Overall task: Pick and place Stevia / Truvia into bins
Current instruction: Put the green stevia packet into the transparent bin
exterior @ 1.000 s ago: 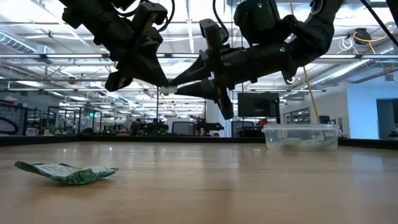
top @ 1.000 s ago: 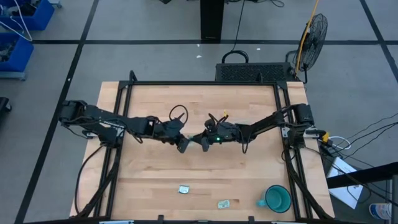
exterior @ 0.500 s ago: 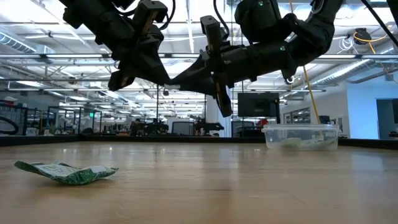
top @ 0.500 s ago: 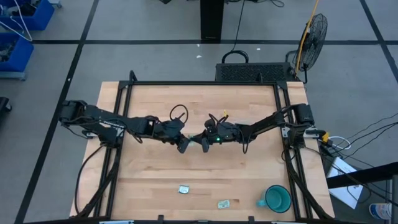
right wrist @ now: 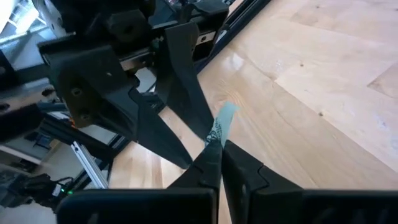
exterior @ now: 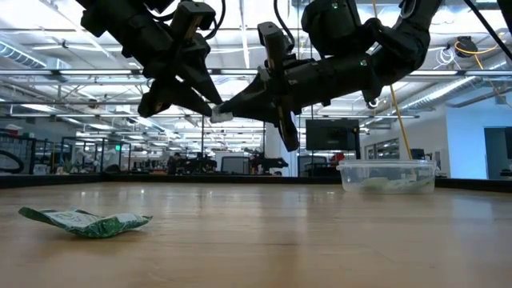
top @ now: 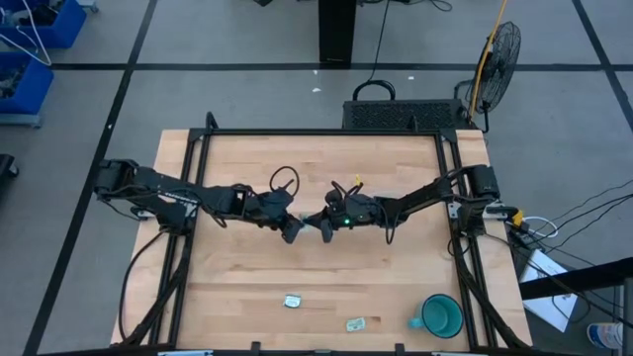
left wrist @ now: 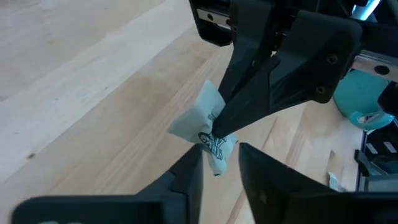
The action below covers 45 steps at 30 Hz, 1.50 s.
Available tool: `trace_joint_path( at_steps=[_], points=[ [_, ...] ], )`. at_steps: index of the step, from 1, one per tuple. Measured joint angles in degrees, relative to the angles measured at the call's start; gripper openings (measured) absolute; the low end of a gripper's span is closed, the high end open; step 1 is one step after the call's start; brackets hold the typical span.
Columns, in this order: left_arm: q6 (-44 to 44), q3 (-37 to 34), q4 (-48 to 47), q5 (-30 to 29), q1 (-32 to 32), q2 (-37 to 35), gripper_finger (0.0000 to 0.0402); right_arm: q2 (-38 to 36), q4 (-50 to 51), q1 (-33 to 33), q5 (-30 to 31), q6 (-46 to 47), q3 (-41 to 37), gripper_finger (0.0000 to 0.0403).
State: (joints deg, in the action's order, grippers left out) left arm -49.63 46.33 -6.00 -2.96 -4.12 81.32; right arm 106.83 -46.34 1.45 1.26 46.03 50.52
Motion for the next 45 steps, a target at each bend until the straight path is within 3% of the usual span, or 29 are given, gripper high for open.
trace_joint_path(
  at_steps=[6,12,16,20,24,32,40,45],
  points=[
    [-0.7,0.0,-0.1,0.7,-0.1,0.0,0.0154,-3.2,7.3,-0.4,0.0,-2.4,0.0,0.0001],
    [-0.9,0.0,-0.2,1.9,-0.1,0.0,0.0157,-16.6,38.2,-2.3,0.8,-7.9,0.0,0.0001],
    [-1.8,0.0,-0.2,1.9,-0.1,0.0,0.0152,-26.5,57.0,-3.6,5.5,-8.2,0.0,0.0001],
    [-1.9,0.0,-0.2,1.9,-0.1,0.0,0.0152,-34.5,69.2,-5.2,10.0,-6.2,0.0,0.0001],
    [-1.9,0.0,-0.2,1.9,-0.1,0.0,0.0152,-39.1,75.4,-6.9,13.2,-3.8,-1.0,0.0001],
    [-2.2,0.0,0.2,1.4,-0.1,0.0,0.0152,-40.6,70.3,-8.9,7.1,3.5,-12.5,0.0],
    [-2.2,0.0,0.2,1.4,-0.1,0.0,0.0152,-40.5,46.5,-9.3,4.4,5.4,-22.4,0.0],
    [-2.2,0.0,0.2,1.4,-0.1,0.0,0.0152,-40.4,46.6,-9.4,4.5,7.1,-25.1,0.0]
  ],
)
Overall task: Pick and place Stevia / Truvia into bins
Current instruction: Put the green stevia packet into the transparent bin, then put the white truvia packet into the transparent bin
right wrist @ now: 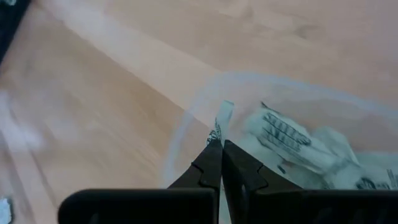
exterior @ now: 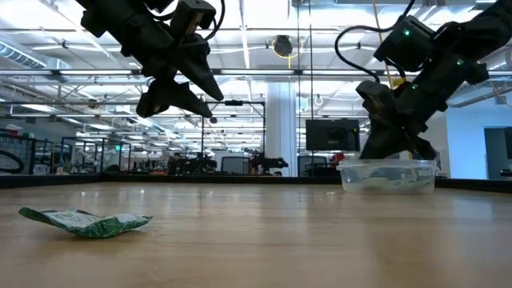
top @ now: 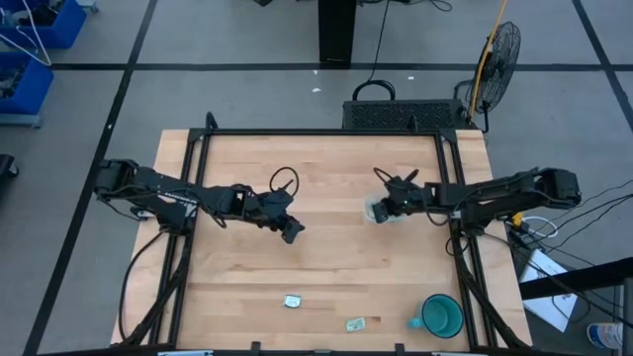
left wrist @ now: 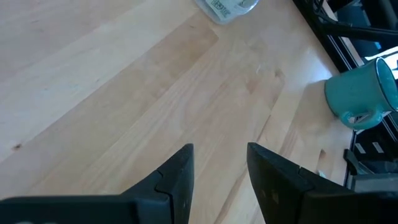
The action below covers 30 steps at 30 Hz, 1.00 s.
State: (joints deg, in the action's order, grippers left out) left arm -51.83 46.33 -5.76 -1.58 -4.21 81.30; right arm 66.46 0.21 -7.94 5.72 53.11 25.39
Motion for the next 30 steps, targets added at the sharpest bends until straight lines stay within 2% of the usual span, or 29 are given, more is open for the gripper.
trace_joint_path(
  at_steps=[8,17,24,30],
  points=[
    [0.3,0.0,0.0,0.0,0.1,0.0,0.0152,0.0,-0.9,0.0,-0.1,1.3,-0.7,0.0008],
    [0.6,0.0,0.0,0.5,0.1,0.0,0.0152,0.0,-4.1,0.0,-0.1,-0.3,-0.7,0.0061],
    [3.8,0.0,-1.3,9.8,-2.0,0.0,0.0152,-2.7,-19.2,-0.5,-2.8,-1.7,-0.7,0.0072],
    [6.0,0.0,-5.5,14.7,-7.0,0.0,0.0152,-7.0,-25.5,-0.5,-3.0,-1.7,-0.7,0.0069]
  ],
)
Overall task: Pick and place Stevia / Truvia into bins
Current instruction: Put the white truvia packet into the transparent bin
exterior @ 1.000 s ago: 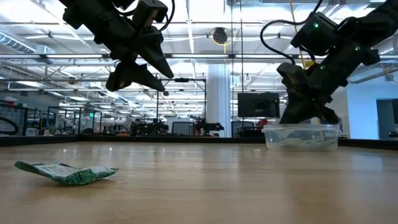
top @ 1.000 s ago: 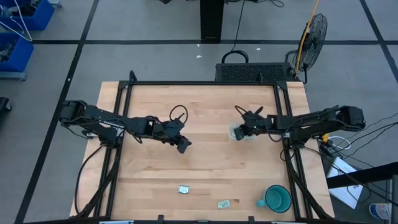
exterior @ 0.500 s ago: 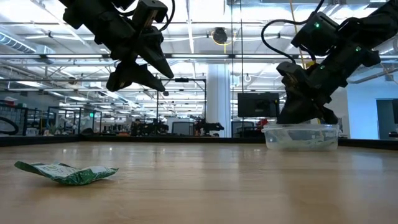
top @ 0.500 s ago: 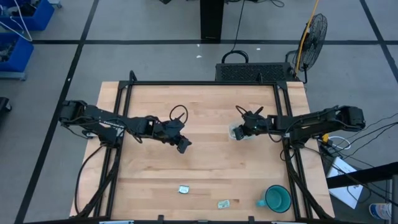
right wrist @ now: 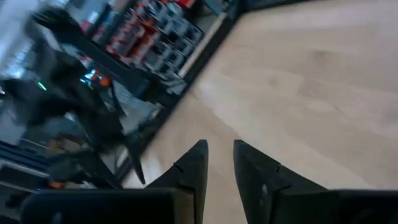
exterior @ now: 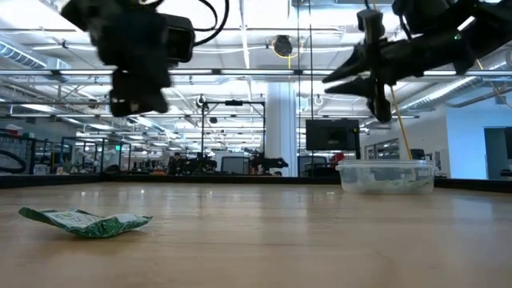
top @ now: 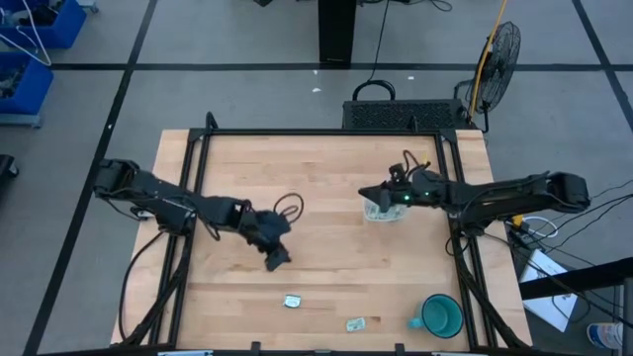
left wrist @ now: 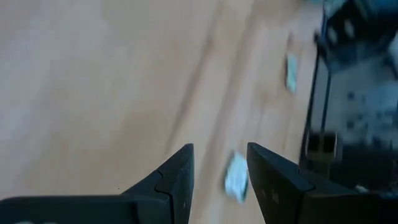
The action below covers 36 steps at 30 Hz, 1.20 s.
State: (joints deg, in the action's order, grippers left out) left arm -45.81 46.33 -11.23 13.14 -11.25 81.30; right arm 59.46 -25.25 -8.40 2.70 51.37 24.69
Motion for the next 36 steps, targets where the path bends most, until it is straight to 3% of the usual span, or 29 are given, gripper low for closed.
trace_joint_path(
  at_steps=[6,12,21,25,36],
  points=[
    [1.7,0.0,-3.3,0.4,-6.2,0.0,0.0152,-2.4,-3.4,0.2,0.0,-1.0,0.0,0.0069],
    [-10.5,0.0,-3.1,0.4,-9.9,1.9,0.0152,-2.2,-4.7,1.0,-0.3,-1.1,0.0,0.0069],
    [-18.9,0.0,8.2,0.3,-14.2,11.0,0.0152,-1.9,-4.5,1.8,0.1,-1.1,0.0,0.0068],
    [-18.7,0.0,13.0,-1.5,-15.0,14.6,0.0152,-1.9,-4.5,1.8,0.1,-1.3,0.0,0.0068],
    [-16.2,0.0,13.3,-2.9,-15.2,19.5,0.0152,-1.9,-4.5,1.8,0.1,-1.3,0.0,0.0068]
  ],
)
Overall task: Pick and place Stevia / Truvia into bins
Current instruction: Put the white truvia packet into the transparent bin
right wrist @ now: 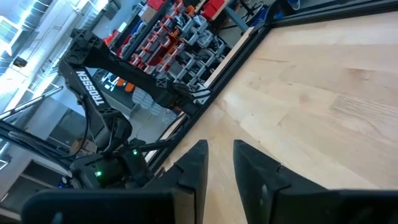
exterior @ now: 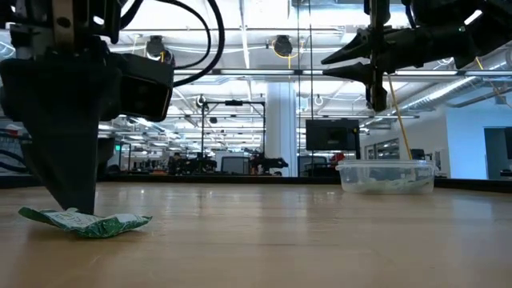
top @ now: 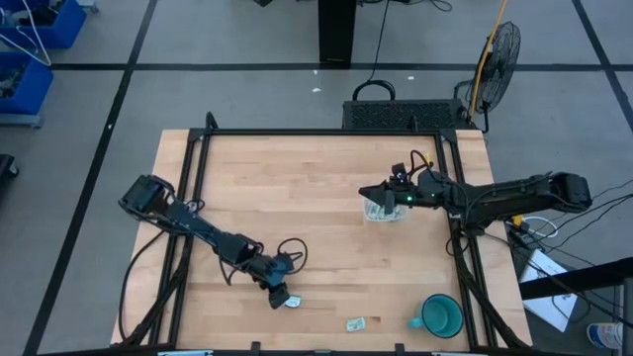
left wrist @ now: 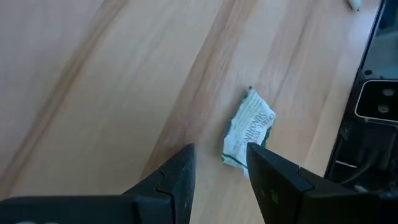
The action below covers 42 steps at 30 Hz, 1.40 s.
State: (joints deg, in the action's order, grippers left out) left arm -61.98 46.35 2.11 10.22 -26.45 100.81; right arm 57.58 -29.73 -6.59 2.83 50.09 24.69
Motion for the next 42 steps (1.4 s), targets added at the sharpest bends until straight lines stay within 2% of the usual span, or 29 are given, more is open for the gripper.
trace_joint_path(
  at_steps=[9,16,25,42],
  points=[
    [1.5,0.0,0.6,-0.9,-1.9,0.2,0.014,0.0,0.6,0.0,0.0,0.0,0.0,0.0068],
    [2.9,0.0,0.6,-2.5,-2.9,0.3,0.0076,0.0,1.8,0.0,0.0,0.0,0.0,0.0068],
    [3.3,0.0,0.6,-3.7,-0.9,0.3,0.0008,0.0,1.7,0.0,0.0,0.0,0.0,0.0068],
    [5.9,0.0,1.6,-2.4,-0.4,0.3,0.0004,0.0,1.7,0.0,-0.1,-1.3,0.0,0.0068]
  ],
)
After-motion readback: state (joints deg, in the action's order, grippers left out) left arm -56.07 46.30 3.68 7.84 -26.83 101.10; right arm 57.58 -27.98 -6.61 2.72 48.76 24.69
